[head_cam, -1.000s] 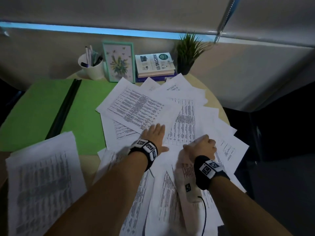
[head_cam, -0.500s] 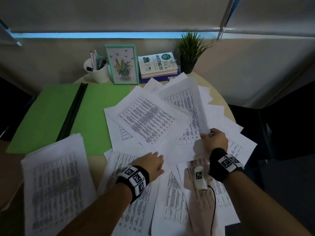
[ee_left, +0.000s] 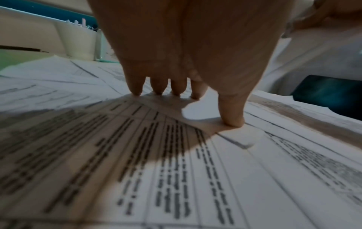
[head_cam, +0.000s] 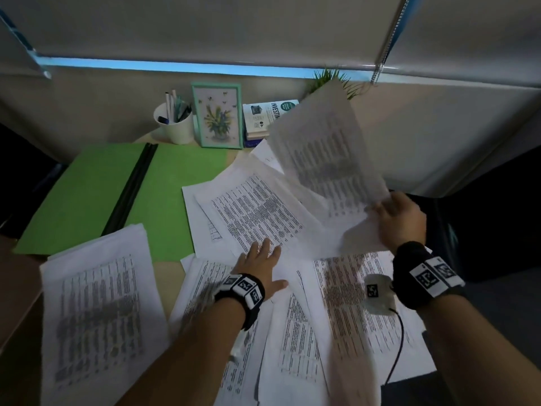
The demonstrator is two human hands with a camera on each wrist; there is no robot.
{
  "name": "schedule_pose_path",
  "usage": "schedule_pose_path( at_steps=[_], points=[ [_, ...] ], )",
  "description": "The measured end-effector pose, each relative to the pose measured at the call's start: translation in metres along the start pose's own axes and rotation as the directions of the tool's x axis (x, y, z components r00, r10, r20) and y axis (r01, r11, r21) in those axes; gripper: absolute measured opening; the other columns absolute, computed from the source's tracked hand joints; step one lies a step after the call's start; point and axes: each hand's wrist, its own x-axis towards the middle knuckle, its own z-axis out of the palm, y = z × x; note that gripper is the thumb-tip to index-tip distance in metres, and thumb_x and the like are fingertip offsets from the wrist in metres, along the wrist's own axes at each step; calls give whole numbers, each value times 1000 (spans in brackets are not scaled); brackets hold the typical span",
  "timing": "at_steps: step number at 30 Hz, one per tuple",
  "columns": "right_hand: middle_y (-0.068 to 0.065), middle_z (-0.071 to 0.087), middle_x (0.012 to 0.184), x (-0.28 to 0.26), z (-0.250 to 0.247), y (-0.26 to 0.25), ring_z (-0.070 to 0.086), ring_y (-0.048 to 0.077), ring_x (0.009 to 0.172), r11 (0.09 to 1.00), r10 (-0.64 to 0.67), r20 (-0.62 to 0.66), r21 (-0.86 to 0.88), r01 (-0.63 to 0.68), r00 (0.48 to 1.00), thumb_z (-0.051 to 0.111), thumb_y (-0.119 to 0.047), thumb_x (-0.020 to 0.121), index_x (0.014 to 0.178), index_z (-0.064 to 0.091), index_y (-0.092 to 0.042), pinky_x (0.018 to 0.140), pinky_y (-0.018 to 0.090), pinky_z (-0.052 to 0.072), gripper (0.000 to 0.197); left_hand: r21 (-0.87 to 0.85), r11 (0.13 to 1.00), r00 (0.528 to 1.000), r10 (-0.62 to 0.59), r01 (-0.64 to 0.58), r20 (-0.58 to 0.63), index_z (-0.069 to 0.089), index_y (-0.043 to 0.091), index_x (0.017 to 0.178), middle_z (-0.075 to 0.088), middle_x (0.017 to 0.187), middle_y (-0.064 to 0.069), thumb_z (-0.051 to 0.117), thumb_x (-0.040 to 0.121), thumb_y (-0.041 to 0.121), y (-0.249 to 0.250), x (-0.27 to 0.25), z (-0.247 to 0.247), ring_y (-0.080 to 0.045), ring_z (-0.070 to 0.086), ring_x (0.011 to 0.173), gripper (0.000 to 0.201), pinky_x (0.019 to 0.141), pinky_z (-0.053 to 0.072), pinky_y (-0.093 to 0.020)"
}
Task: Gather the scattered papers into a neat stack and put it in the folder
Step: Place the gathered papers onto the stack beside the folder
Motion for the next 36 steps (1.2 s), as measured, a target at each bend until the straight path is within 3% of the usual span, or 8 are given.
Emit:
schedule_pose_path(
  at_steps=[6,9,12,16,21,26,31,36],
  points=[
    [20,67,97,22,-37,-28,63,32,96,991,-113,-153,53,123,982,61,-17,91,93,57,-9,69,27,37,9,64,997,996,41,-46,79,0,33,153,-15,161,2,46,84,70,-8,-19,-8,-24,-8,149,91,118,1,-48],
    [10,60,87,30,-45,-48,56,23,77,976,-178,-36,121,181,983,63,-11,90,92,56,-12,52,16,36,7,-224,974,999,-18,24,28,20,35,152,15,161,4,47,82,73,-5,-32,-20,-21,20,146,84,117,20,-39],
    [7,64,98,36,-32,-56,59,20,86,984,-160,177,107,142,971,65,-14,91,107,63,-11,68,19,41,17,-710,694,941,-306,118,-142,41,33,143,50,141,7,53,89,58,-11,-39,-26,-15,54,119,61,98,40,-24],
    [7,66,98,32,6,-47,59,24,92,983,-168,423,2,185,890,67,-18,90,99,64,-18,83,32,44,9,-953,260,820,-572,157,-21,51,24,132,52,137,2,32,83,66,-24,-34,-32,-26,53,120,67,106,37,-38],
    [17,65,107,9,69,-27,61,34,105,970,-71,530,-162,183,845,65,-15,88,107,60,-16,84,33,43,20,-967,140,691,-722,212,47,45,4,139,46,143,-18,24,100,50,-33,-36,-41,-36,46,127,64,101,37,-38],
    [17,49,137,-11,111,-13,50,34,123,926,71,547,-347,148,834,59,-19,90,141,37,-13,94,35,44,56,-981,-154,702,-685,122,195,46,8,135,48,138,-21,49,87,57,-33,-24,-37,-39,50,122,69,98,45,-54],
    [18,37,146,-12,123,-25,44,37,129,950,52,460,-297,99,886,58,-32,90,148,24,-12,104,48,41,70,-943,-321,723,-631,87,282,52,14,126,57,108,-5,58,89,47,-41,-22,-49,-29,55,104,51,91,50,-46],
    [19,56,126,-13,132,-35,57,37,114,959,127,534,-282,35,836,64,-31,87,141,31,-9,93,42,50,67,-939,-316,798,-528,134,291,64,13,117,69,103,-7,71,78,45,-44,-20,-47,-23,65,86,51,75,53,-32]
  ],
)
